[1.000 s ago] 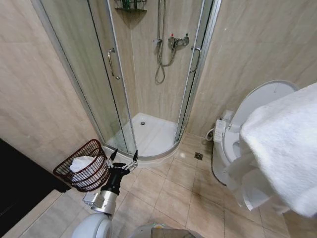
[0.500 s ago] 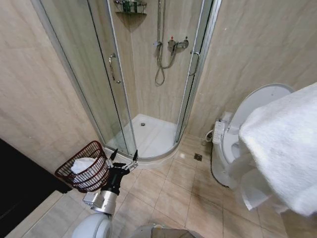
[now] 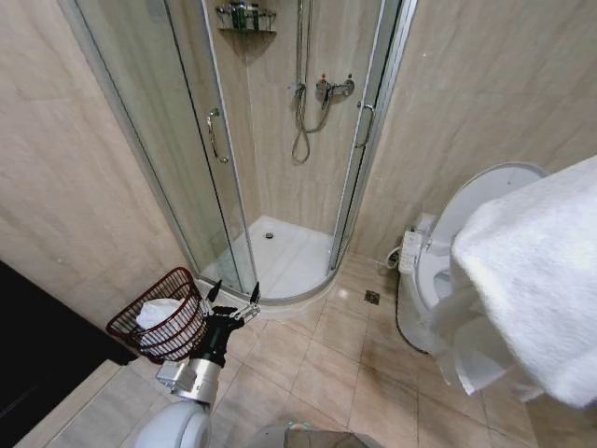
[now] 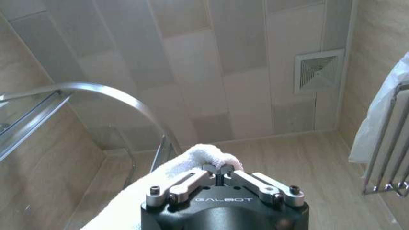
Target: Discard the used towel into the hamper.
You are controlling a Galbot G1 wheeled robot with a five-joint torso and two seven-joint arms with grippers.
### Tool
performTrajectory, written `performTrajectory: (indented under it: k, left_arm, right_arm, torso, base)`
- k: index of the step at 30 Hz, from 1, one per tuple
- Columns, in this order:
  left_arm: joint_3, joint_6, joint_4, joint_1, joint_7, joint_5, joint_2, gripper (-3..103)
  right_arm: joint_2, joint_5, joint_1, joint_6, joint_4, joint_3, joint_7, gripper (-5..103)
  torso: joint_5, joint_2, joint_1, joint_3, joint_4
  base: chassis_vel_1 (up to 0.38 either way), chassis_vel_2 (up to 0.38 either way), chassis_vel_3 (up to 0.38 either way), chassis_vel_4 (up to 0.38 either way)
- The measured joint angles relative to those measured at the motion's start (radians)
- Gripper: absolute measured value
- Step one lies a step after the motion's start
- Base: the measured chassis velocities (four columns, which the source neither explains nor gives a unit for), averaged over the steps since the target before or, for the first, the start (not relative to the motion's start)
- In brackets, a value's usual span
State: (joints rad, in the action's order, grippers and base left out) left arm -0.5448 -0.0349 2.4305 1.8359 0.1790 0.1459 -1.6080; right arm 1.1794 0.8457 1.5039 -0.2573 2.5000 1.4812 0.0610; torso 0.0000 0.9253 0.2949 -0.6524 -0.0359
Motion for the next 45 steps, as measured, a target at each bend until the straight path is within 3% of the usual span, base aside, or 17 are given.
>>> performTrajectory:
  k: [45]
  left_arm:
    - [0.0,0.0,0.0,0.0,0.0,0.0,0.0,100]
  right_arm:
    - [0.003,-0.006,0.002,0.005,0.0,-0.027,-0.011,2]
  torso:
    - [0.0,0.22,0.099,-0.121,0.0]
  base:
    - [0.0,0.0,0.0,0.0]
